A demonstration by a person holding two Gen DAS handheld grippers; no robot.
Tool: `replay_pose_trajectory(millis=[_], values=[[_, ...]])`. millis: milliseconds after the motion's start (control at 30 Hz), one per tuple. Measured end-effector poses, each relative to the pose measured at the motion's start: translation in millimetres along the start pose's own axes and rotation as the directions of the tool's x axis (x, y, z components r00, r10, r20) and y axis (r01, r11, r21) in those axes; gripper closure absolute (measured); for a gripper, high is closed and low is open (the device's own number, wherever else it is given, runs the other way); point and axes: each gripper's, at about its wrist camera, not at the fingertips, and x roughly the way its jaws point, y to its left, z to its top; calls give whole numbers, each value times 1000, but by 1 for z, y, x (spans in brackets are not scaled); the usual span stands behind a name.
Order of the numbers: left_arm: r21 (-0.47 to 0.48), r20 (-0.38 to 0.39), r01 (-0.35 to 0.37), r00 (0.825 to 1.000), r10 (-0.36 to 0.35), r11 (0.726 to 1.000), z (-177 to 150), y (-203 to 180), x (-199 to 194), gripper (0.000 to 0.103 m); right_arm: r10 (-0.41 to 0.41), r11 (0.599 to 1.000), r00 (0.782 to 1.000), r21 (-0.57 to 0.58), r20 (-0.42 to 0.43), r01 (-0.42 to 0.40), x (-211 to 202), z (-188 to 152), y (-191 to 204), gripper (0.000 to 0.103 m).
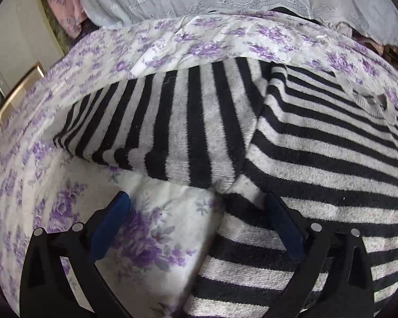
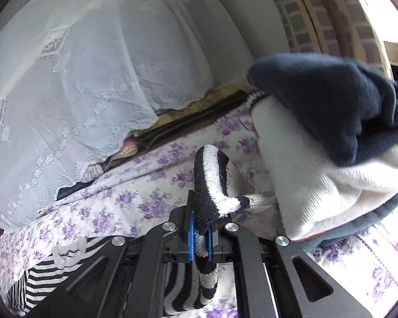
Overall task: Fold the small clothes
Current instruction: 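Carry the held sleeve across the sweater body and open the right tool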
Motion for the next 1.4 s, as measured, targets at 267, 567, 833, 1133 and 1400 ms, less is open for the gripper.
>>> replay_pose_trajectory(millis=[267, 567, 833, 1133, 1400], values=[[-51, -18, 73, 997, -74, 996, 4, 8, -5, 4, 78, 991, 996, -116, 43, -72, -33, 10, 72, 96], [-111, -22, 103, 994, -106, 989, 8, 17, -4, 4, 153, 957, 988, -254, 24, -142, -49, -5, 158, 95], [-126, -29, 107, 993, -111, 986, 11, 20, -2, 4, 195, 911, 980, -361, -47, -199, -49, -43, 215, 95], [-107, -37, 85, 995, -90, 991, 12, 14, 2, 4, 148, 815, 966, -527, -212, -241, -18, -115, 264, 95], [-91, -41, 69, 996, -73, 993, 13, 11, 5, 4, 59, 768, 867, -532, -494, -355, 27, -178, 270, 86]])
